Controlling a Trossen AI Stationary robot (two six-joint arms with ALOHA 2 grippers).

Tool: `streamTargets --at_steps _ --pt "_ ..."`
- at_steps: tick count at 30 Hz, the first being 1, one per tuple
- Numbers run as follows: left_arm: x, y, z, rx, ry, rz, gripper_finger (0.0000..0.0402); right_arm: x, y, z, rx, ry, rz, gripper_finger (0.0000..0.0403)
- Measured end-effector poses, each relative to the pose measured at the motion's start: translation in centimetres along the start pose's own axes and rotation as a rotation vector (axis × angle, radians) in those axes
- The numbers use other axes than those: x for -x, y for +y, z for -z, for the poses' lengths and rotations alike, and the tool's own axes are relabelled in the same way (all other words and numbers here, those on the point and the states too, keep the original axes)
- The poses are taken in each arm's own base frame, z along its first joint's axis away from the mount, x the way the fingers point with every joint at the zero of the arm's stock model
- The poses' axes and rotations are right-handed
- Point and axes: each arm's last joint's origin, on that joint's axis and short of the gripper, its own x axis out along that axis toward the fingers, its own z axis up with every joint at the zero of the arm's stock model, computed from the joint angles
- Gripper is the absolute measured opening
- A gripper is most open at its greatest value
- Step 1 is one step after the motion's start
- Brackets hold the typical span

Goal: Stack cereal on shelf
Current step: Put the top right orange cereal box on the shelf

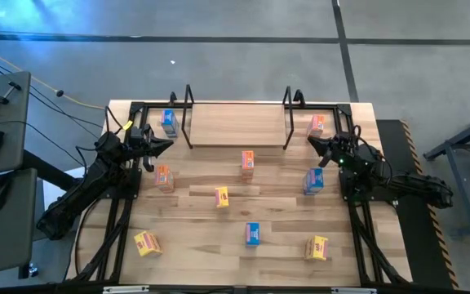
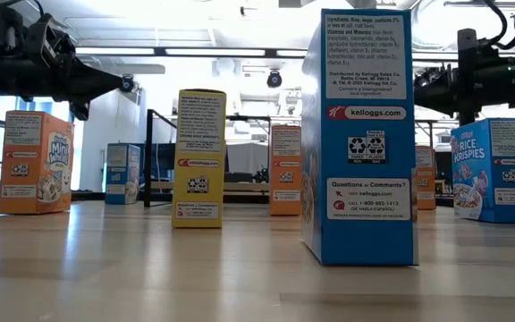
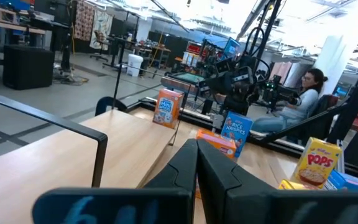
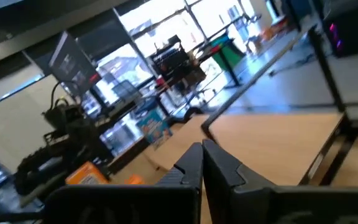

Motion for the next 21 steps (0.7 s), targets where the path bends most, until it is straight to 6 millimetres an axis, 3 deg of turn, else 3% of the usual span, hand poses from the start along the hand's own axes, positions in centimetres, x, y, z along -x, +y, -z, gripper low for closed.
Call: streamTargets --at_steps 5,12,17,21 --pt "0.0 0.0 0.0 0.035 0.001 0.000 0.0003 0.0 0.0 -0.5 0.082 -0.078 0.060 0.0000" --pt "0.0 -0.1 -0.2 -0.027 -0.015 0.004 0.0003 0.2 0.4 -1.9 0.034 -0.244 0.095 0.0000" --pt "0.0 0.2 -0.4 -0.020 -0.056 -0.085 0.0003 0.2 0.6 -2.7 0.134 -0.201 0.194 0.0012" --pt "0.0 0.2 -0.4 -0.040 -0.060 -0.094 0.0003 0.0 0.8 -3.1 0.217 -0.084 0.290 0.0064"
